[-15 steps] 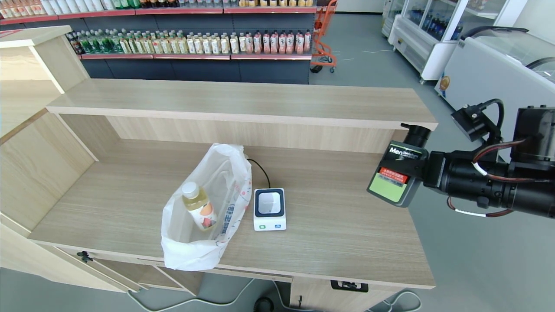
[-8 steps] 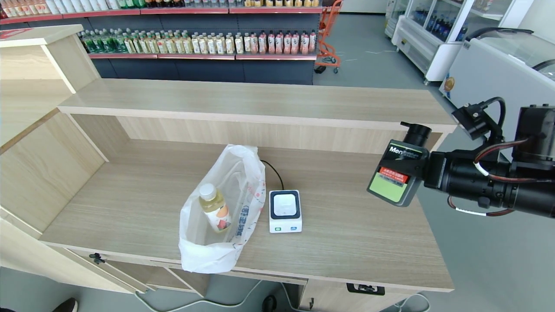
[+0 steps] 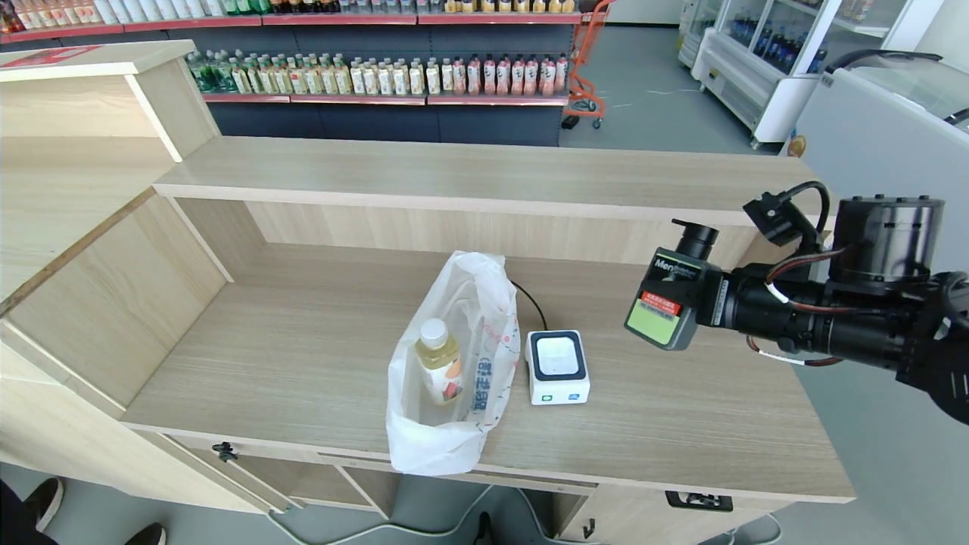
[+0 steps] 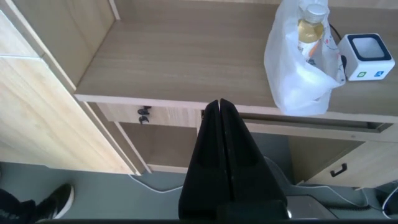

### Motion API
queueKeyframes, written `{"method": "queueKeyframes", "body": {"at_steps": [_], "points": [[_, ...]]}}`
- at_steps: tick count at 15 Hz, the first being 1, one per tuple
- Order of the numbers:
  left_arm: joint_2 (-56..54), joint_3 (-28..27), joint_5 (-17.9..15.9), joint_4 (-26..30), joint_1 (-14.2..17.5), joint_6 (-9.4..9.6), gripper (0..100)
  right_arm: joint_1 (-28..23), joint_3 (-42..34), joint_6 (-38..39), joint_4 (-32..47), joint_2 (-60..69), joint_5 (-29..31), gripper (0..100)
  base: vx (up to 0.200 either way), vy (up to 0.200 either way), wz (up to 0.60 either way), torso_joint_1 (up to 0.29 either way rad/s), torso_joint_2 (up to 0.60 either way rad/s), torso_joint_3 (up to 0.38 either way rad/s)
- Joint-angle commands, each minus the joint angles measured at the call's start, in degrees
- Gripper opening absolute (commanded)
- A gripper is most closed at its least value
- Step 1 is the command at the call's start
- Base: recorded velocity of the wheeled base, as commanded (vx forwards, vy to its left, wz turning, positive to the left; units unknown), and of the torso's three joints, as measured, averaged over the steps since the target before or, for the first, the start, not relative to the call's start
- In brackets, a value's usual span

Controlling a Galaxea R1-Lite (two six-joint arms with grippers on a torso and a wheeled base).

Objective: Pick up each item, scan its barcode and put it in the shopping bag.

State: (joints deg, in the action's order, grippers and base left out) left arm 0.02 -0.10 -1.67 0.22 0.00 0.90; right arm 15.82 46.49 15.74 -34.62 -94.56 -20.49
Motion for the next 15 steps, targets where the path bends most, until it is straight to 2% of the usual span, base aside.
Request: {"method": "queueKeyframes", "body": {"at_steps": [1,4,7,13,15], "points": [[-0.02,0.01,0.00,0.04,0.00,-0.02,0,1.49,1.32,-0.09,-2.03,-6.16,0.19,0,0.000,0.200,0.00,-0.002,0.00,0.002],[-0.02,0.01,0.00,0.04,0.00,-0.20,0,1.84,2.81,-3.08,-4.31,-12.22,4.06,0,0.000,0.000,0.00,0.000,0.00,0.000],[-0.02,0.01,0.00,0.04,0.00,-0.20,0,1.75,2.02,-2.99,-8.80,-15.83,4.58,0,0.000,0.000,0.00,0.000,0.00,0.000],[-0.02,0.01,0.00,0.04,0.00,-0.20,0,2.11,3.87,-3.43,-9.50,-19.61,7.40,0,0.000,0.000,0.00,0.000,0.00,0.000],[0.06,0.01,0.00,0.04,0.00,-0.20,0,2.90,3.69,-3.52,-12.22,-21.28,7.66,0,0.000,0.000,0.00,0.000,0.00,0.000]]}}
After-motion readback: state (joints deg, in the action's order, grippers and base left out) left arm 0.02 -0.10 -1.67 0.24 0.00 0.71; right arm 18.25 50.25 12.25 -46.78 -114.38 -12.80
